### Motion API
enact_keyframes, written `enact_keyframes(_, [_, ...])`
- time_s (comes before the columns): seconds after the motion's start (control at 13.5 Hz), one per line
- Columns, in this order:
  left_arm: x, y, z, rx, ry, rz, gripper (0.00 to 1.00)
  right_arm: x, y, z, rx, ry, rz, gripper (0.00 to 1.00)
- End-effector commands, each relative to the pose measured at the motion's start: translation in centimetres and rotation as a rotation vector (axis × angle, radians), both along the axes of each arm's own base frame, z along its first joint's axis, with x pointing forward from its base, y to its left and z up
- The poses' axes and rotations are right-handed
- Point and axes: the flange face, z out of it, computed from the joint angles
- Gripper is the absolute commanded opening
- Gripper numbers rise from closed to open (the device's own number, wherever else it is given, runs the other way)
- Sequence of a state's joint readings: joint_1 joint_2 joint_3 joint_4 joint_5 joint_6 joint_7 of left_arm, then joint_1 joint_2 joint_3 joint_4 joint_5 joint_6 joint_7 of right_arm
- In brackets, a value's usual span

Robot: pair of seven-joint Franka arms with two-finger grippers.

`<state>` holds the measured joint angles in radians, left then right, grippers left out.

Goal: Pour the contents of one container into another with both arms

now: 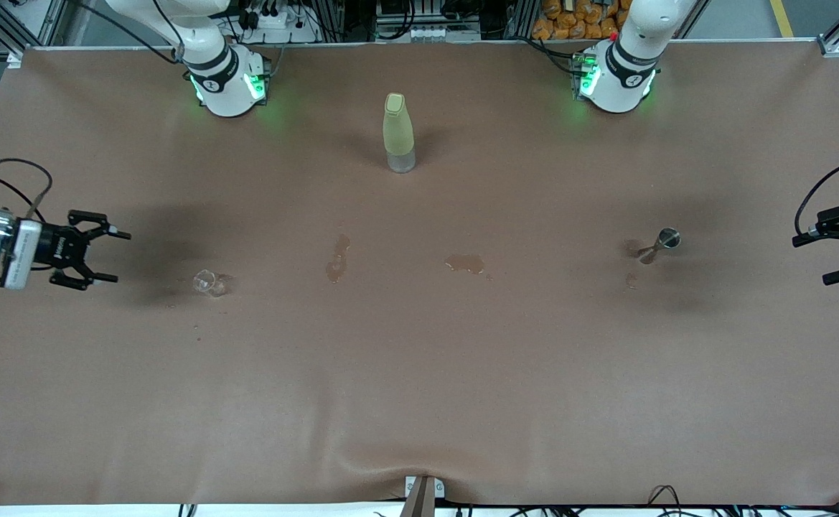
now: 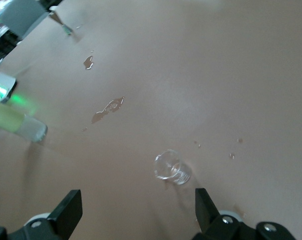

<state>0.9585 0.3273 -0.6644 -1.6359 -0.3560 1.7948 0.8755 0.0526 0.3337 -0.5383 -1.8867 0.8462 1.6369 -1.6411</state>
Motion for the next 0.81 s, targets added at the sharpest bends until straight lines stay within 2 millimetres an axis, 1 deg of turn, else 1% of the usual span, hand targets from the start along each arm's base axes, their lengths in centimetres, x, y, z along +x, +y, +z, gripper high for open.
enact_keyframes(0.0, [0.5,-2.2,2.2,0.088,0.143,0.195,1.0,-2.1,0.6,6.2,-0.093,0.142,-0.132,1.0])
enact_keyframes(0.07, [0.9,-3.2,2.9,0.111,0.173,0.252,1.0,-2.3,0.7,7.9,-0.127,0.192,-0.185,1.0])
enact_keyframes(0.22, [1.2,-5.1,3.7,0.142,0.231,0.364,1.0,-2.4,2.3,11.1,-0.18,0.288,-0.241,1.0])
enact_keyframes(0.3, [1.2,-6.0,4.4,0.16,0.261,0.442,1.0,-2.3,2.7,13.0,-0.231,0.316,-0.275,1.0])
enact_keyframes(0.37, [1.1,-7.0,4.7,0.18,0.312,0.524,1.0,-2.0,3.5,15.6,-0.303,0.327,-0.314,1.0])
enact_keyframes(0.44, [1.0,-8.0,5.4,0.199,0.353,0.591,1.0,-2.0,4.5,17.9,-0.37,0.358,-0.358,1.0])
enact_keyframes(0.52, [1.0,-9.2,6.5,0.211,0.391,0.644,1.0,-1.9,5.6,19.9,-0.429,0.388,-0.401,1.0])
enact_keyframes(0.59, [0.9,-10.2,7.3,0.223,0.428,0.698,1.0,-1.8,6.7,21.5,-0.491,0.413,-0.444,1.0])
enact_keyframes(0.66, [0.9,-11.9,8.0,0.251,0.439,0.724,1.0,-1.6,8.1,23.1,-0.556,0.427,-0.482,1.0])
enact_keyframes(0.74, [0.7,-14.0,8.9,0.305,0.409,0.714,1.0,-1.4,9.4,24.6,-0.605,0.422,-0.515,1.0])
